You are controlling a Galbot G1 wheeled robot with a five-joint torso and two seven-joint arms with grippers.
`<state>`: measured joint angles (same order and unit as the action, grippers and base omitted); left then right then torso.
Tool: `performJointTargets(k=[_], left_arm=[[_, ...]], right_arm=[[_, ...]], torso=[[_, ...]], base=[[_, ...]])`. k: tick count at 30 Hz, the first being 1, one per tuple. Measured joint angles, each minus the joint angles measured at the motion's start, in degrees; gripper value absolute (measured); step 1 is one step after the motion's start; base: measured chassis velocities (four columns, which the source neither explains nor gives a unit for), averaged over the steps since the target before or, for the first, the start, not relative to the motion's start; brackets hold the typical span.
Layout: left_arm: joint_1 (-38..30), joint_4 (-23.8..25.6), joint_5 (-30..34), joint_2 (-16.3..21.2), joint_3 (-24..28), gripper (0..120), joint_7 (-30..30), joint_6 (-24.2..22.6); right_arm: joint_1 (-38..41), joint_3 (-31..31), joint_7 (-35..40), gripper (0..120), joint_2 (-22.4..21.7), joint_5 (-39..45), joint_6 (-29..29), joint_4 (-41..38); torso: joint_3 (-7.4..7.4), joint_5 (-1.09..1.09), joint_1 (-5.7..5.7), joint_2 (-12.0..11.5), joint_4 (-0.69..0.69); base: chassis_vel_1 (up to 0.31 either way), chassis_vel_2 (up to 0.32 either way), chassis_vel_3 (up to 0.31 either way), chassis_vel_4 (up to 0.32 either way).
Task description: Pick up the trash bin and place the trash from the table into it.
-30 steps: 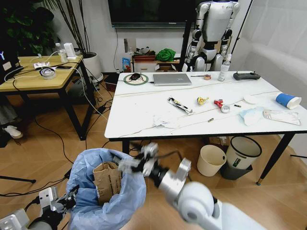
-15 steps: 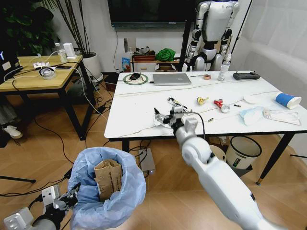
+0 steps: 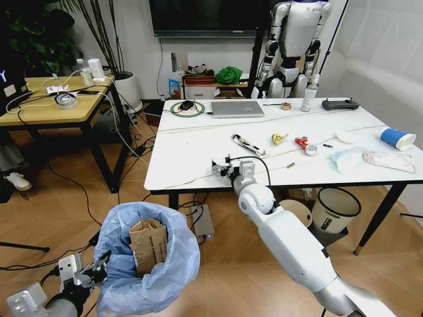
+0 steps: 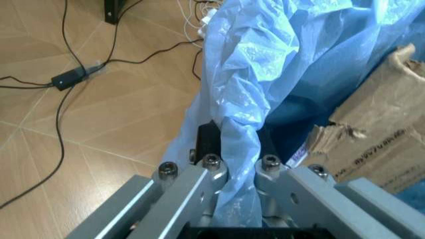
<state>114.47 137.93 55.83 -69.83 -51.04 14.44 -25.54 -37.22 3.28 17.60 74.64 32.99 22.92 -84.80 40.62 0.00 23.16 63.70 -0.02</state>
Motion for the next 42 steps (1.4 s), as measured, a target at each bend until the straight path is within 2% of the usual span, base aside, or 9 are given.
performJointTargets(k=[4, 7, 9, 13, 15, 21, 31, 34, 42], left_arm=[[-0.1, 0.0, 0.1, 0.0, 0.0, 0, 0.0, 0.0], [-0.5, -0.3, 0.1, 0.1, 0.2, 0, 0.0, 0.0], [-0.6, -0.3, 0.1, 0.1, 0.2, 0, 0.0, 0.0], [-0.9, -0.5, 0.2, 0.1, 0.3, 0, 0.1, 0.0], [-0.9, -0.5, 0.2, 0.1, 0.3, 0, 0.1, 0.0], [-1.1, -0.5, 0.3, 0.1, 0.6, 0, 0.1, -0.1], [-1.1, -0.6, 0.3, 0.3, 1.0, 0, 0.2, -0.1], [-1.2, -0.4, 0.7, 0.3, 0.9, 0, 0.3, -0.2], [-1.0, 0.2, 1.2, 0.2, 0.4, 0, 0.4, -0.4]], right_arm=[[-0.4, 0.0, -0.1, 65, -0.2, 0.3, -0.1, -0.8], [-0.8, 0.5, -0.3, 50, -0.4, 0.6, -0.3, -1.6], [-0.9, 0.5, -0.3, 49, -0.5, 0.7, -0.4, -1.7], [-1.0, 1.0, -0.7, 28, -1.1, 1.2, -0.7, -2.3], [-1.0, 1.0, -0.8, 25, -1.2, 1.2, -0.7, -2.3], [-1.8, 0.8, -1.7, 0, -2.4, 3.0, -2.0, -4.6], [-4.2, 2.2, -9.2, 0, -8.0, 17.0, -9.3, -17.6], [-4.3, 7.4, -14.3, 0, -12.3, 23.6, -12.5, -26.0], [-5.9, 19.7, -20.7, 0, -15.3, 26.8, -16.5, -34.8]], torso=[[0.0, 0.0, 0.0, 0.0, 0.0], [0.0, 0.0, 0.0, 0.0, 0.02], [0.0, 0.0, 0.0, 0.0, 0.02], [0.0, 0.0, 0.0, 0.0, 0.02], [0.0, 0.0, 0.0, 0.0, 0.02], [0.0, 0.01, 0.0, 0.0, 0.02], [0.0, 0.01, -0.01, 0.0, 0.01], [0.0, 0.0, -0.01, 0.0, 0.01], [-0.01, 0.0, -0.02, 0.0, 0.01]], base=[[0.0, 0.0, 0.0, 0.0], [0.0, 0.0, 0.0, 0.0], [0.0, 0.0, 0.0, 0.0], [0.0, 0.0, 0.0, 0.0], [0.0, 0.0, 0.0, 0.0], [0.0, 0.0, 0.0, 0.0], [0.0, 0.0, 0.0, 0.0], [0.0, 0.0, 0.0, 0.0], [0.0, 0.0, 0.0, 0.0]])
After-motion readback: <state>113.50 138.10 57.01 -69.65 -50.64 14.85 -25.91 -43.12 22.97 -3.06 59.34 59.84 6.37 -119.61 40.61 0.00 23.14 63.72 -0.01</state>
